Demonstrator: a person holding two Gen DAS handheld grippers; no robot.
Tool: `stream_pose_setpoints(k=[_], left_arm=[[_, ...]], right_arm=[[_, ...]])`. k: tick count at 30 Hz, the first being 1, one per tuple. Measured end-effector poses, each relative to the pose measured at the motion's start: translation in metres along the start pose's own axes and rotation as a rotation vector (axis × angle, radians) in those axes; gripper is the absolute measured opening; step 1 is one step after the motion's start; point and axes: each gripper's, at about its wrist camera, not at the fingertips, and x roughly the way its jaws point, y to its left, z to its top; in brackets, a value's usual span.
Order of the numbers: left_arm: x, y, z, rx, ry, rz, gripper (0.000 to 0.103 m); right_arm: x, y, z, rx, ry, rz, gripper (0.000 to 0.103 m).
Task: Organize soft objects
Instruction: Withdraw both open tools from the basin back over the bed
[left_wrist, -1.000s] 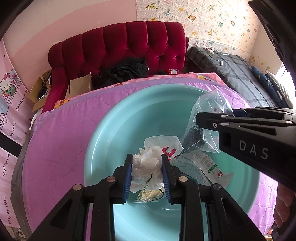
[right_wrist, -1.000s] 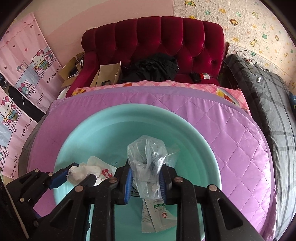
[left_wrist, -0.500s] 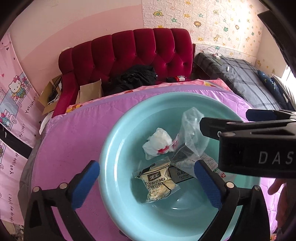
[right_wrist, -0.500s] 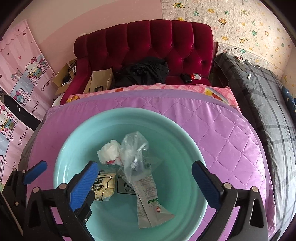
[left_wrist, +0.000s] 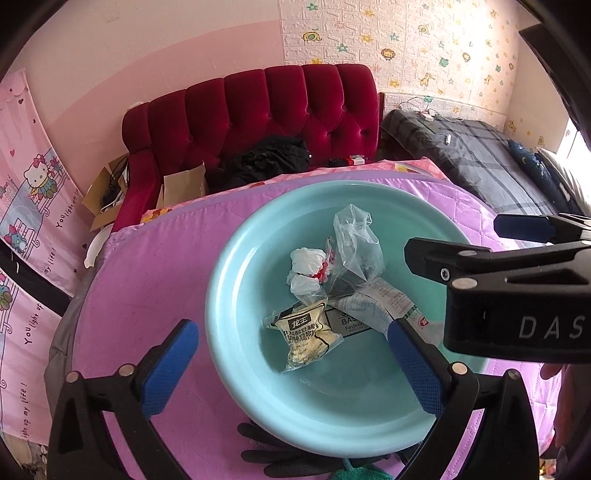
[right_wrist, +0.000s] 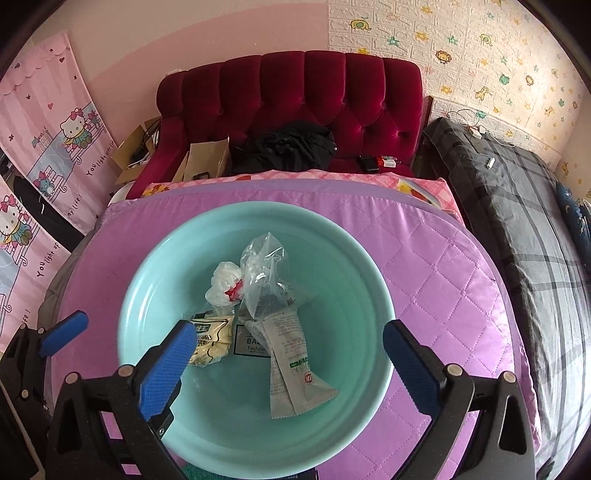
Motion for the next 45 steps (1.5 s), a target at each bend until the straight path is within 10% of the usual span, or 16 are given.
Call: stream_pose_setpoints(k=[45], left_arm=[[-0.095, -0.008, -0.158, -0.036, -0.02, -0.011, 0.103]], right_arm=[[-0.077, -0.001, -0.177, -0.034, 0.005, 0.021, 0.103]])
